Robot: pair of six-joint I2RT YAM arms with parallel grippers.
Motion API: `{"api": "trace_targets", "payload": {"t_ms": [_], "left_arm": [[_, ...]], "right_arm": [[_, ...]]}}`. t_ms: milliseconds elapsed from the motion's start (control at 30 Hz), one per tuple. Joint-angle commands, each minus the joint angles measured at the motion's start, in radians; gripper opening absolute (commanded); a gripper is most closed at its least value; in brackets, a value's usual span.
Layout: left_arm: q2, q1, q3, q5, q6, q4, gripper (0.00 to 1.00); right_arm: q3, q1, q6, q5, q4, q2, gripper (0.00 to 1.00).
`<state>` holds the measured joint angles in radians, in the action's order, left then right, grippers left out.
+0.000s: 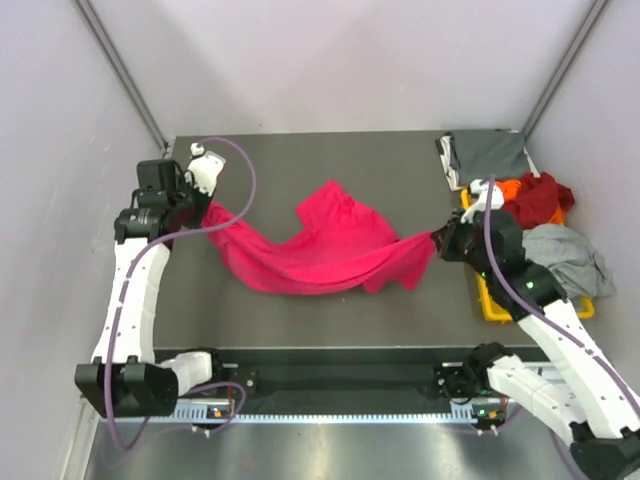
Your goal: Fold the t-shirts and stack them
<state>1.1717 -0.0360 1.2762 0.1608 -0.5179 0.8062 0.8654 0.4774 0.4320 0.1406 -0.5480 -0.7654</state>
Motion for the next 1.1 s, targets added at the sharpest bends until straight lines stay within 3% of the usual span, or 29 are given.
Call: {"api": "trace_targets", "payload": {"t_ms": [0, 267, 333, 367, 400, 433, 467, 500, 533, 667, 800, 900, 1067], "left_arm": [[0.147, -0.01, 0.031, -0.044, -0.025, -0.079, 0.0], [0.57, -0.008, 0.254, 0.032, 0.045, -0.217, 0.01], [0.715, -0.007, 0.388, 0.002, 0.099, -0.232, 0.08], [0.758, -0.005, 0.438, -0.009, 0.111, -0.228, 0.15], [0.835, -0.005, 0.533, -0.017, 0.125, -0.217, 0.23], [0.868, -0.004, 0.576, -0.02, 0.143, -0.19, 0.39], [0.89, -0.005, 0.615, -0.011, 0.147, -0.162, 0.44], [0.905, -0.004, 0.655, 0.005, 0.147, -0.139, 0.47], [0.895, -0.002, 0.652, 0.025, 0.139, -0.124, 0.49], [0.703, -0.002, 0.43, 0.124, 0.053, -0.163, 0.63], [0.418, -0.001, 0.067, 0.198, -0.121, -0.196, 0.62], [0.288, 0.004, -0.128, 0.192, -0.276, -0.197, 0.59], [0.158, 0.031, -0.346, 0.145, -0.499, -0.24, 0.63]], "right_arm": [[0.058, -0.167, -0.147, -0.116, -0.026, -0.124, 0.0], [0.269, -0.264, -0.216, -0.194, 0.192, -0.656, 0.0], [0.372, -0.273, -0.204, -0.202, 0.22, -0.757, 0.01], [0.404, -0.29, -0.187, -0.206, 0.226, -0.846, 0.04], [0.438, -0.296, -0.181, -0.205, 0.227, -0.888, 0.18], [0.501, -0.302, -0.18, -0.2, 0.212, -0.922, 0.29], [0.53, -0.306, -0.187, -0.175, 0.192, -0.975, 0.36], [0.552, -0.303, -0.193, -0.162, 0.175, -0.986, 0.5], [0.561, -0.304, -0.196, -0.159, 0.151, -0.989, 0.54], [0.404, -0.296, -0.188, -0.119, 0.183, -0.847, 0.67], [0.207, -0.28, -0.167, -0.104, 0.195, -0.688, 0.7], [0.069, -0.255, -0.145, -0.136, 0.194, -0.603, 0.69], [-0.103, -0.188, -0.09, -0.154, 0.191, -0.51, 0.68]]}}
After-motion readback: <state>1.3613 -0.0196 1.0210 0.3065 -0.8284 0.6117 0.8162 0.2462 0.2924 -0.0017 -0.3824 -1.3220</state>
